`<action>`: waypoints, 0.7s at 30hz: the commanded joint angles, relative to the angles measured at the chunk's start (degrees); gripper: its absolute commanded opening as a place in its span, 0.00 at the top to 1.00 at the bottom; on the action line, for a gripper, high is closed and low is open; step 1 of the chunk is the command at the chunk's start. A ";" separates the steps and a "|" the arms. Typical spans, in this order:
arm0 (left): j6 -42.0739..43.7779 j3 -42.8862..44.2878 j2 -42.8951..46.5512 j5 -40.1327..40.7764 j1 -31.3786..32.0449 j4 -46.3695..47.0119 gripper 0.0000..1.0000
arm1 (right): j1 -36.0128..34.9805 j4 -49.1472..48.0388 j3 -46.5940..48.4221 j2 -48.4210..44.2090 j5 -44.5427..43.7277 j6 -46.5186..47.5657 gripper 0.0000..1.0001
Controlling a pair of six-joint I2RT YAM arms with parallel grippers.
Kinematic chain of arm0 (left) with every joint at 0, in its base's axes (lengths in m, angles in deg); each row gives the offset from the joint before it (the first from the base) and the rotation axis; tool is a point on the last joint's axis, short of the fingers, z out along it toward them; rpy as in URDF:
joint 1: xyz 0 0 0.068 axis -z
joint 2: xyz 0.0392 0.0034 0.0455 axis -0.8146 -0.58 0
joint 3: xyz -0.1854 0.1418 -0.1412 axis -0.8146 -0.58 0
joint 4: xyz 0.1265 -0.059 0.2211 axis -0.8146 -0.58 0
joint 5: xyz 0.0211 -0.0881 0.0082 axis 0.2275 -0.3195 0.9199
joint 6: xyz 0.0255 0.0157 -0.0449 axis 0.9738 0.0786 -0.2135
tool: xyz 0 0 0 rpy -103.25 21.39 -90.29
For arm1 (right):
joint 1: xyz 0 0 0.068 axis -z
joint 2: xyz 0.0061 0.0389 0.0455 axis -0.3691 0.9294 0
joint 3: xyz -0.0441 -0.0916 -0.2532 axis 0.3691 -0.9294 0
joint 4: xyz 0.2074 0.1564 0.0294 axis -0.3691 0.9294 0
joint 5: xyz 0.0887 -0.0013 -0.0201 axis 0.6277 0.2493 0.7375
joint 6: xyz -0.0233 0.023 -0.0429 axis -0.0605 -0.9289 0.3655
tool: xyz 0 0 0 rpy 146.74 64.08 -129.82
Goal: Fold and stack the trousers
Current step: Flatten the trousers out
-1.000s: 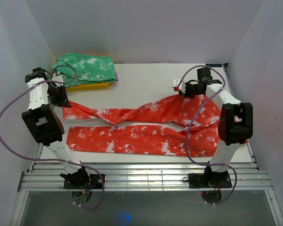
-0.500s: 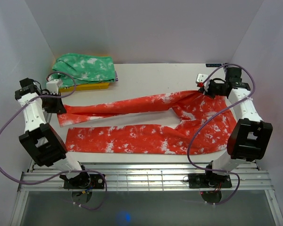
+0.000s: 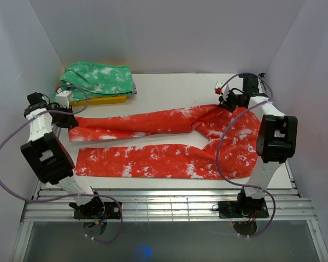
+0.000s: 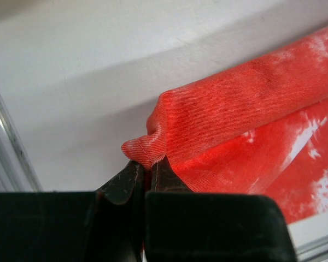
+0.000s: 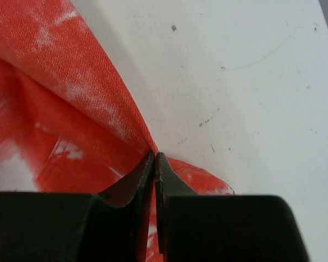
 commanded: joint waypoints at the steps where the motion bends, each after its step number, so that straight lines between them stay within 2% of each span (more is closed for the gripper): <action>1: -9.15 7.68 -9.70 -0.37 -0.79 5.29 0.82 | -3.10 -9.87 6.95 7.18 -9.67 -10.29 0.91; 2: -11.10 9.88 -11.99 -0.19 -0.88 5.38 0.69 | -3.72 -13.01 10.01 9.20 -14.82 -14.92 0.62; 3: -12.95 13.38 -15.05 0.33 -0.96 5.73 0.58 | -5.81 -14.00 11.61 12.53 -18.01 -16.88 0.49; 4: -14.54 14.64 -15.69 0.25 -0.96 6.86 0.55 | -6.27 -14.27 13.54 13.87 -20.91 -18.38 0.42; 6: -17.27 15.70 -15.27 0.07 -1.14 8.44 0.28 | -6.54 -14.53 17.84 15.89 -26.81 -23.02 0.32; 7: -17.80 15.44 -13.26 0.59 -1.14 10.46 0.22 | -6.37 -14.45 18.48 15.82 -28.31 -24.01 0.28; 8: -17.89 15.09 -12.20 0.69 -1.14 11.08 0.20 | -6.19 -14.18 18.74 15.29 -29.28 -24.37 0.21; 12: -14.65 11.50 -6.92 0.60 -1.14 11.18 0.18 | -4.52 -11.65 13.58 7.23 -29.39 -21.21 0.12; 14: -12.19 7.63 -4.54 -1.49 -1.14 9.08 0.21 | -4.52 -7.70 12.77 4.67 -28.42 -18.40 0.12; 15: -9.83 6.31 -4.02 -1.77 -1.05 8.11 0.22 | -2.17 -4.98 12.68 2.83 -26.93 -17.35 0.12; 16: -9.55 3.43 -3.31 -1.51 -1.05 7.49 0.25 | -1.62 0.01 12.59 2.11 -26.31 -15.95 0.12; 21: -9.01 -5.55 -1.11 2.18 -1.05 7.75 0.29 | 1.45 12.87 12.16 0.78 -24.72 -13.38 0.16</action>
